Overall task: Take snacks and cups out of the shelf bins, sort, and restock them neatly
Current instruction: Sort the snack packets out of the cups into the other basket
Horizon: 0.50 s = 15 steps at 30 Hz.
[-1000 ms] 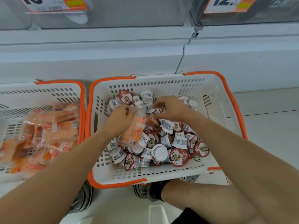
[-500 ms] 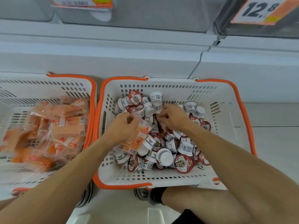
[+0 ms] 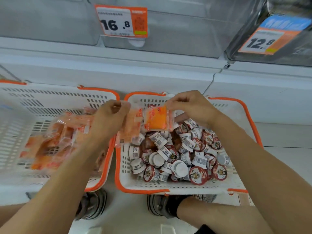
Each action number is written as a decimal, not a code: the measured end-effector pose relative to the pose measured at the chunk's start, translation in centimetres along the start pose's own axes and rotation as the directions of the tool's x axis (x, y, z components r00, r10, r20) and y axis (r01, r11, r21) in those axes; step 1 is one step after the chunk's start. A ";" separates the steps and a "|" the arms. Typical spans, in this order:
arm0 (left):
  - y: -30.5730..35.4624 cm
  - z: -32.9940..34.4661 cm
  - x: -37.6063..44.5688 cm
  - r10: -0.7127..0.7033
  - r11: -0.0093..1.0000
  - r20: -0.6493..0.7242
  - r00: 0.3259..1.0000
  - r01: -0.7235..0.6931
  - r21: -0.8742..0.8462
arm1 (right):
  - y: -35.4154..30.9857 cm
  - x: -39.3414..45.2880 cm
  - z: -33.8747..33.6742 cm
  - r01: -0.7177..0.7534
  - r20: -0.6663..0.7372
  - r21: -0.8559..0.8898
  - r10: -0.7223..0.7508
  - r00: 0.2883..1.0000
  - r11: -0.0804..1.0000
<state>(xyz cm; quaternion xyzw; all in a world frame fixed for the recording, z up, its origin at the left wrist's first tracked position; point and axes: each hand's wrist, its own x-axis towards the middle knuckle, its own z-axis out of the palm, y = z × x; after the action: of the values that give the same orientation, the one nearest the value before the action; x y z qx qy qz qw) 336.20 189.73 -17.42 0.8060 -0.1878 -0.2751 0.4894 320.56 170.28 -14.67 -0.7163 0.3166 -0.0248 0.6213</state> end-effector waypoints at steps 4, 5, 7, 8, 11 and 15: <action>1.2 -6.2 -0.4 0.217 0.974 -0.275 0.937 -0.227 -0.002 | -2.2 1.7 7.6 0.027 0.013 0.187 -0.030 0.999 0.982; 0.9 -7.3 -0.7 0.241 0.970 -0.270 0.932 -0.244 0.025 | -2.6 2.1 9.6 0.027 0.028 0.244 -0.034 0.999 0.969; -0.5 -8.9 -1.0 0.224 0.969 -0.184 0.957 -0.197 0.151 | -3.0 2.5 13.1 0.014 0.120 0.263 -0.047 0.992 0.965; -1.6 -9.4 -1.0 0.188 0.951 -0.141 0.972 -0.145 0.273 | -2.8 2.6 14.1 0.028 0.172 0.155 -0.055 0.984 0.987; -4.2 -9.7 -1.2 0.163 0.867 -0.105 0.981 -0.092 0.490 | -0.8 3.2 14.2 0.173 0.140 -0.395 -0.127 0.982 0.902; -4.1 -6.8 -1.8 0.228 0.911 -0.059 0.972 -0.191 0.366 | 3.5 3.4 8.0 0.061 0.054 -0.617 -0.035 0.998 0.784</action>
<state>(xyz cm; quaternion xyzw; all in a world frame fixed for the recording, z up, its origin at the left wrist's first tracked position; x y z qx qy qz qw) 339.20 197.29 -18.05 0.8694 -0.2954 -0.1415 0.3699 325.21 175.53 -20.81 -0.8884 0.2767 0.0786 0.3578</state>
